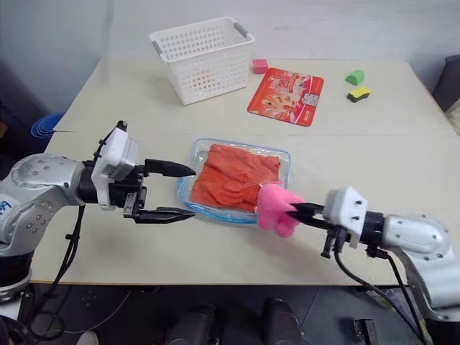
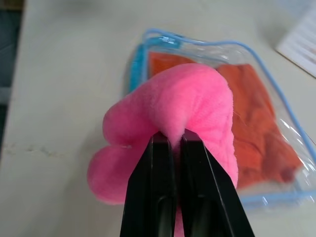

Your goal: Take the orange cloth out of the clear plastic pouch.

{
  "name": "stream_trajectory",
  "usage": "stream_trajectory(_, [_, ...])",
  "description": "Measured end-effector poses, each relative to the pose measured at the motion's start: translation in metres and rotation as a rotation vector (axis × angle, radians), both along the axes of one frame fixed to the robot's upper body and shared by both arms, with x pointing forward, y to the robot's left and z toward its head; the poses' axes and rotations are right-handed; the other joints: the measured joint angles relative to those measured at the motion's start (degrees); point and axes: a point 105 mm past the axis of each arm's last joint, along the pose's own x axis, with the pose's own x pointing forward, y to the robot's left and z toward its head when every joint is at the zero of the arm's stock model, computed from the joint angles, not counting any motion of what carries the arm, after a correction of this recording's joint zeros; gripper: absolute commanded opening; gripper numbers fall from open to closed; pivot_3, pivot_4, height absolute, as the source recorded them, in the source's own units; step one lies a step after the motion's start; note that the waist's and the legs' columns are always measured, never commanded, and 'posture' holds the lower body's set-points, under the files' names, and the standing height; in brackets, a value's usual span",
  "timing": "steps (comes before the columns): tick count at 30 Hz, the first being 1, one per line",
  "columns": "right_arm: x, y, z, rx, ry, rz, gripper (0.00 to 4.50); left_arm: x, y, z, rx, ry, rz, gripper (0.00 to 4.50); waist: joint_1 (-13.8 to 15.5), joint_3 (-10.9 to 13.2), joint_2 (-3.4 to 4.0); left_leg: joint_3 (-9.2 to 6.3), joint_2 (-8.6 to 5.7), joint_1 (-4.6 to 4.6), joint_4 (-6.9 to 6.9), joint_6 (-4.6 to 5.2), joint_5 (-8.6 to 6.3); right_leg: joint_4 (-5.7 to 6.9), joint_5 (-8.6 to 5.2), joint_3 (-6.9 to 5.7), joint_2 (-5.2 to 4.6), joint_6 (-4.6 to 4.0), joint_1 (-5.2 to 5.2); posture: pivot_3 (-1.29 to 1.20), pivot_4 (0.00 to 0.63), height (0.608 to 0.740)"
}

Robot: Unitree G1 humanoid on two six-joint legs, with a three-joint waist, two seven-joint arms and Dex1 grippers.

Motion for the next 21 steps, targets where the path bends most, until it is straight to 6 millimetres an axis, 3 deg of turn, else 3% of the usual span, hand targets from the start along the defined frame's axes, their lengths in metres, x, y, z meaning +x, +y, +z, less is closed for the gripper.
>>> stream_trajectory(4, [-0.003,0.030,-0.009,-0.035,-0.004,0.134,0.02,0.001,-0.001,0.000,0.001,-0.005,-0.001,4.50,0.0,0.0,-0.02,-0.02,-0.01,-0.01,0.01,0.00,0.00,0.00,0.00,-0.02,-0.03,0.00,0.00,0.00,0.150,0.740])
stream_trajectory(9, [-0.006,0.047,-0.046,-0.087,0.120,0.222,1.57,0.000,-0.004,0.000,-0.004,-0.003,-0.013,4.50,0.3,0.0,-0.03,-0.12,-0.09,-0.08,0.04,0.01,0.00,-0.01,0.00,-0.12,-0.04,0.00,0.00,0.00,0.150,0.740])
stream_trajectory(17, [-0.004,0.042,-0.051,-0.119,0.134,0.242,4.42,0.001,-0.020,-0.020,0.045,0.003,-0.069,4.50,0.2,0.0,-0.03,-0.13,-0.06,-0.08,0.05,0.00,0.00,-0.01,0.00,-0.15,0.02,0.00,0.00,0.00,0.150,0.740])
stream_trajectory(21, [-0.010,0.027,-0.039,-0.105,0.155,0.196,4.47,0.005,-0.030,-0.028,0.086,-0.010,-0.132,4.50,0.5,0.0,-0.03,-0.14,-0.12,-0.12,0.07,0.01,0.00,-0.02,0.00,-0.17,-0.02,0.00,0.01,0.00,0.150,0.740])
